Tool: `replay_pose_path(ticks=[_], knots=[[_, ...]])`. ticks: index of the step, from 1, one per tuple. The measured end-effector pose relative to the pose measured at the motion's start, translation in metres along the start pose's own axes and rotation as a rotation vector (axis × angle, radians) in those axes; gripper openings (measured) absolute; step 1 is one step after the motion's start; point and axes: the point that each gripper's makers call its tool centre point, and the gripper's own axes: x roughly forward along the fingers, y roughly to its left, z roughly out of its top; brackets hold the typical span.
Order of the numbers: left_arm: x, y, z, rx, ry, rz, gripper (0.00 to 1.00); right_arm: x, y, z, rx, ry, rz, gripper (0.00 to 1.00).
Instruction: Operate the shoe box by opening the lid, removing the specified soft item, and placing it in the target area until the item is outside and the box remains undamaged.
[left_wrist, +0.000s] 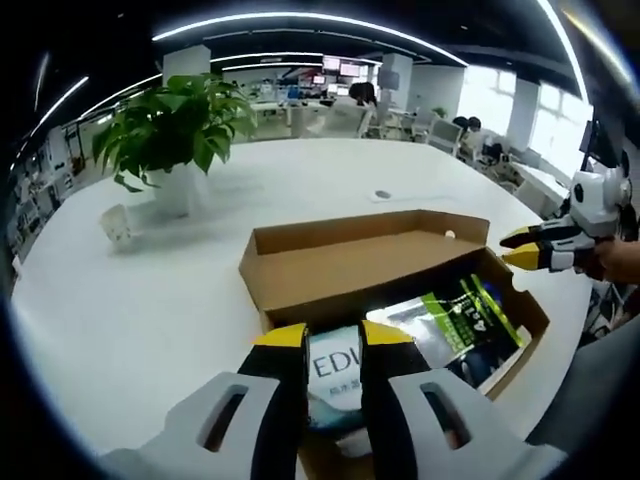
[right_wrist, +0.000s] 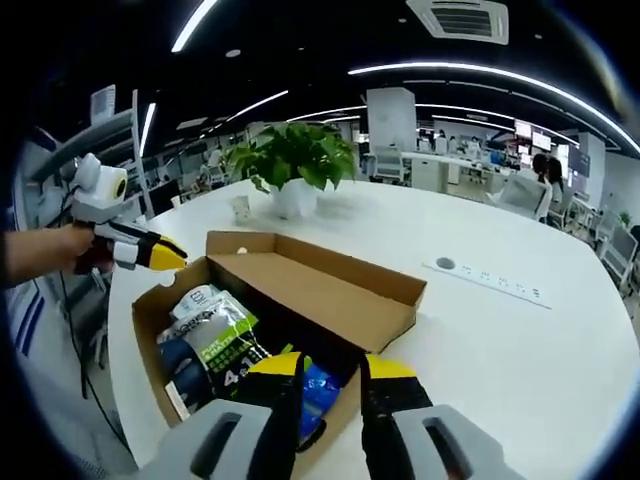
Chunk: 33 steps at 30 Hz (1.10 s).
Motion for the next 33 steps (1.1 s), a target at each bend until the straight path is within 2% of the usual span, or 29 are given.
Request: replay_pose_path(ticks=[10,21,29,33], knots=[[-0.01,-0.018,-0.021,-0.001,0.052,-0.046,0.18,0.014,0.014,-0.009,-0.024,0.047,0.054,0.23],[-0.012,-0.035,-0.048,-0.005,0.127,-0.096,0.19,0.027,0.021,-0.008,-0.086,0.089,0.095,0.28],[-0.009,-0.04,-0.061,-0.026,0.171,-0.134,0.19,0.035,0.028,-0.013,-0.149,0.157,0.125,0.29],[-0.006,-0.042,-0.065,-0.051,0.183,-0.16,0.19,0.038,0.033,-0.016,-0.141,0.197,0.152,0.31]])
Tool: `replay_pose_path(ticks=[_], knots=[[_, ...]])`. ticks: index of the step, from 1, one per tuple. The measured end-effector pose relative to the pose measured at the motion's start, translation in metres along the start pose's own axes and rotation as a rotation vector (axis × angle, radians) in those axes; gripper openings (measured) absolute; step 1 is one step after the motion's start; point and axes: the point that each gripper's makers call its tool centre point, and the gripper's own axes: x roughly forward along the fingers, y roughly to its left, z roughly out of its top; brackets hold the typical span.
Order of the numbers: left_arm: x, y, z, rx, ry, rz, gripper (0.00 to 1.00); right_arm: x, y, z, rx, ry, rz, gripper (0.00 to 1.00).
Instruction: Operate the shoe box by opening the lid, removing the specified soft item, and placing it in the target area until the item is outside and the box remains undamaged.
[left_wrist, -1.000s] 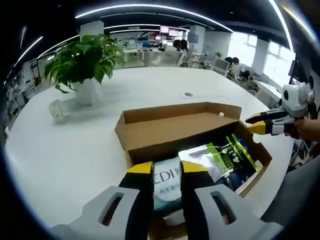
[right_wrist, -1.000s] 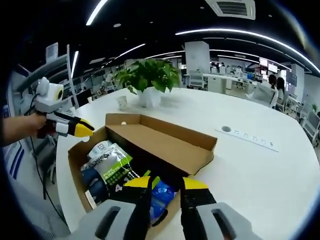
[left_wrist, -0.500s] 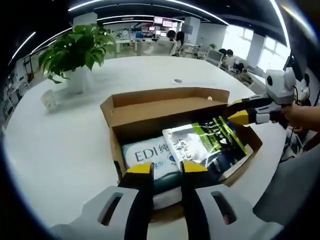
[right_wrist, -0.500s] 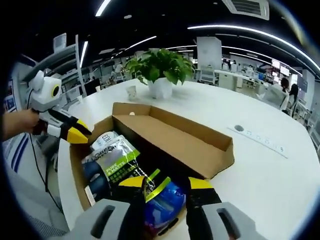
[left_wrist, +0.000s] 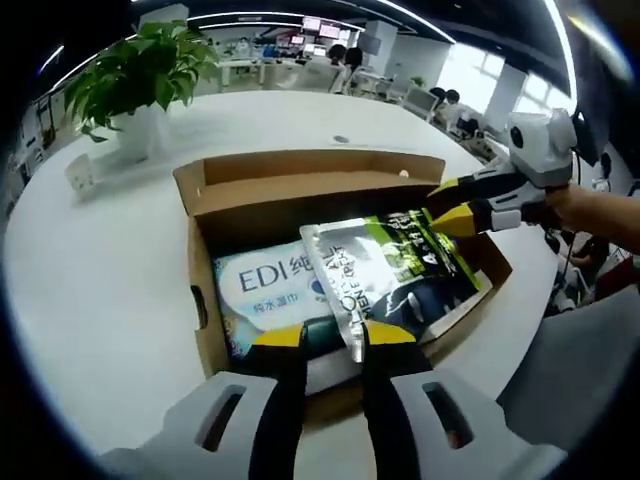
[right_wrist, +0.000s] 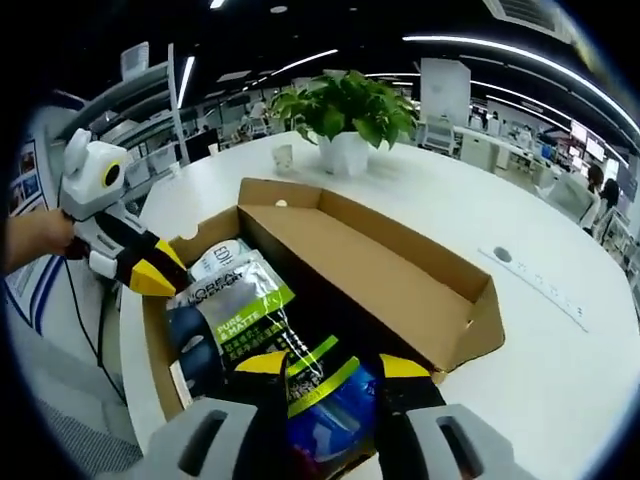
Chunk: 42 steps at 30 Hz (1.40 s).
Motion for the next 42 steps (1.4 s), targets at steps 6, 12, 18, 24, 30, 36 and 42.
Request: replay_pose_path(ticks=[6,12,18,24,30,36,42], knots=[[0.005,-0.001,-0.005,-0.047,0.005,-0.026,0.17,0.004,0.006,-0.003,0.067,0.037,0.046,0.32],[0.009,-0.008,-0.013,-0.126,0.0,-0.081,0.1,0.005,0.007,-0.005,0.101,0.043,0.05,0.29],[0.01,-0.008,-0.013,-0.135,-0.007,-0.083,0.05,0.003,0.0,-0.004,0.182,0.024,0.028,0.19],[0.008,-0.005,-0.007,-0.144,-0.032,-0.078,0.0,-0.002,-0.006,-0.008,0.184,0.016,0.001,0.02],[0.006,-0.008,-0.002,-0.13,-0.053,-0.067,0.0,-0.005,-0.002,-0.005,0.194,-0.005,0.023,0.0],[-0.002,-0.011,0.01,-0.121,-0.089,-0.062,0.0,-0.01,-0.005,-0.001,0.211,-0.026,0.009,0.0],[-0.01,-0.013,0.02,-0.138,-0.12,-0.063,0.0,-0.018,-0.005,0.008,0.222,-0.057,0.013,0.0]])
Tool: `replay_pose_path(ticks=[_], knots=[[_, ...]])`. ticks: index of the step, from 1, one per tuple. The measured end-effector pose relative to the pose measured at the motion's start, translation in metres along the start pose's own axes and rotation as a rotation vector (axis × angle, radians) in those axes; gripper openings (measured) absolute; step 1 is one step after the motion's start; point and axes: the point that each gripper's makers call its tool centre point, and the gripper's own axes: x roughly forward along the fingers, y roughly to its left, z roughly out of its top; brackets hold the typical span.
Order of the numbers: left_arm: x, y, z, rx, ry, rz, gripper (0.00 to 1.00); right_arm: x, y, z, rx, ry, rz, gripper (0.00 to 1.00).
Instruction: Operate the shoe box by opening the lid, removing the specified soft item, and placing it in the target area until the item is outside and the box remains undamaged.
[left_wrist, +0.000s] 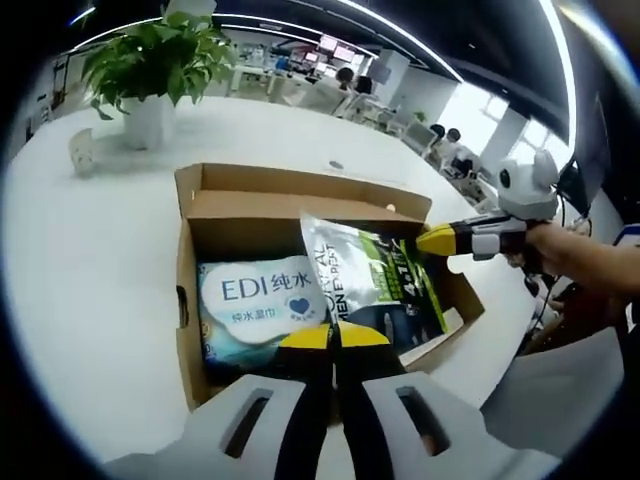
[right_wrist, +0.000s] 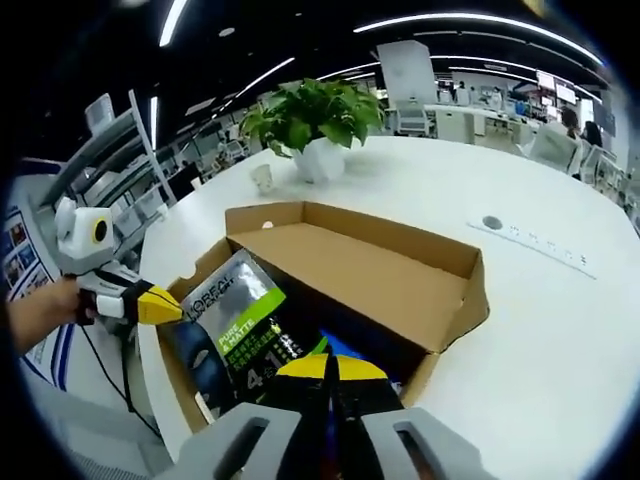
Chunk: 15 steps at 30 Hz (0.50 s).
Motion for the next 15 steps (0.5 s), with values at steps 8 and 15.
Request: replay_pose_path(ticks=[8,15], knots=[[-0.008,-0.013,0.009,0.011,-0.021,0.001,0.0,-0.01,0.001,0.011,0.024,-0.036,0.003,0.0],[-0.016,-0.019,0.023,0.026,-0.052,0.01,0.0,-0.023,0.003,0.028,0.046,-0.098,0.015,0.0]])
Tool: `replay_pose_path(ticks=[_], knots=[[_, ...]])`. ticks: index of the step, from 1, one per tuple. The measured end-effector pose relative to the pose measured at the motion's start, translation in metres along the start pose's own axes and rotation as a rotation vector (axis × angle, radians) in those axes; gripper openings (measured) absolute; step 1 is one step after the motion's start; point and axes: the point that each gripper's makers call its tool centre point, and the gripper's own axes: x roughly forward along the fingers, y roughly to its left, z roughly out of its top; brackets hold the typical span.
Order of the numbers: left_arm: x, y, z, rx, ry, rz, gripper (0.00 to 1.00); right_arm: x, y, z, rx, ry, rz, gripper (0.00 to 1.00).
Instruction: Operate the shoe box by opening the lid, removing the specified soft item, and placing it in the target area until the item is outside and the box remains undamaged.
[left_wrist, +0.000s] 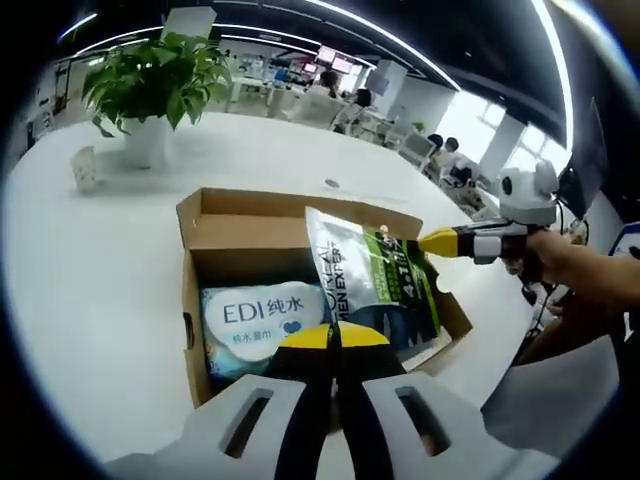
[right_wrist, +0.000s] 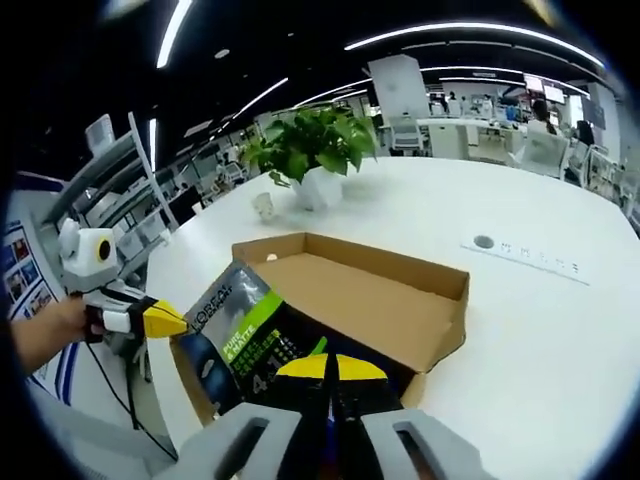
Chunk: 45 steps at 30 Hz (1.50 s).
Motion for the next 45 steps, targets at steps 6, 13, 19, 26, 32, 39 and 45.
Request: replay_pose_path(ticks=[6,13,19,26,32,39,45], knots=[[-0.007,-0.008,0.016,0.006,-0.033,0.0,0.0,-0.009,0.0,0.01,-0.005,-0.032,-0.007,0.0],[-0.008,-0.021,0.028,0.013,-0.05,-0.019,0.0,-0.022,-0.006,0.019,0.0,-0.063,-0.023,0.0],[-0.002,-0.035,0.032,0.03,-0.053,-0.034,0.0,-0.038,-0.017,0.024,0.007,-0.09,-0.046,0.0],[0.008,-0.056,0.033,0.028,-0.06,-0.065,0.0,-0.056,-0.034,0.022,0.017,-0.106,-0.081,0.0],[0.021,-0.074,0.026,0.032,-0.042,-0.092,0.0,-0.068,-0.051,0.008,0.035,-0.101,-0.114,0.0],[0.037,-0.094,0.021,0.033,-0.022,-0.121,0.0,-0.082,-0.075,-0.011,0.071,-0.092,-0.146,0.0],[0.054,-0.11,0.015,0.029,-0.002,-0.142,0.0,-0.094,-0.095,-0.023,0.086,-0.084,-0.174,0.0]])
